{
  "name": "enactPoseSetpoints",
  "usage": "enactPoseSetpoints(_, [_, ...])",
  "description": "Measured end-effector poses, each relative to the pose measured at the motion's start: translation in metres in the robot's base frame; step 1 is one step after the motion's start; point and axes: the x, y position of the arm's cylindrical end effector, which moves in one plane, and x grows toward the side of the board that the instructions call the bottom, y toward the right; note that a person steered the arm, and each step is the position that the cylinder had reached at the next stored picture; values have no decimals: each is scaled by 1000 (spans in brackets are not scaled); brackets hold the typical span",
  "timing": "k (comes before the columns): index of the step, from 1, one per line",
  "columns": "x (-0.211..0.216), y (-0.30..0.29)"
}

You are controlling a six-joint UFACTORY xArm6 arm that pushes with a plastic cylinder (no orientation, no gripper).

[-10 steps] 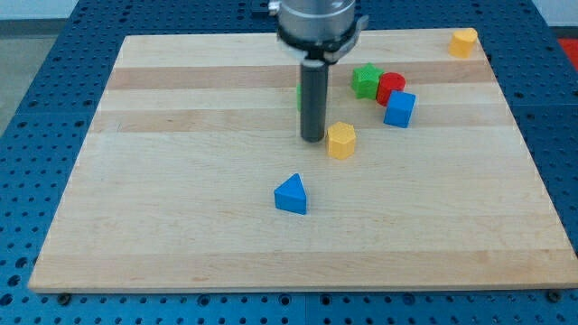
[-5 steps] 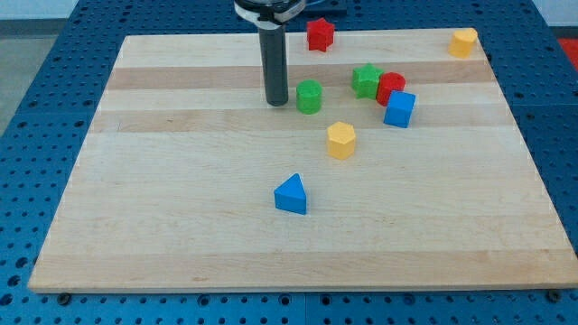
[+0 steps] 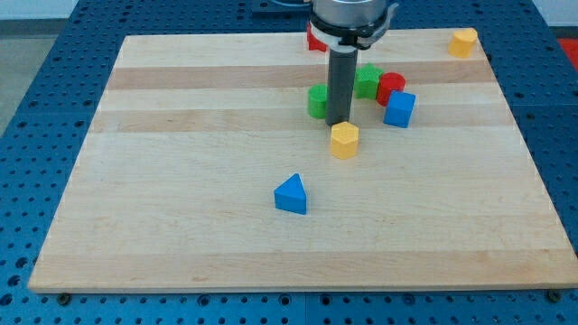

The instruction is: Push green circle to the bottom left of the green star

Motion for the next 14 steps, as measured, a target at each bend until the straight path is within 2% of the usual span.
enactPoseSetpoints(2, [37,-52])
enactPoseSetpoints(3, [35,-61])
enactPoseSetpoints(5, [-29,-59])
enactPoseSetpoints(6, [-37,-53])
enactPoseSetpoints(8, [-8,-25])
enactPoseSetpoints(10, [-8,10])
enactPoseSetpoints(12, [-8,10])
enactPoseSetpoints(14, [-18,61])
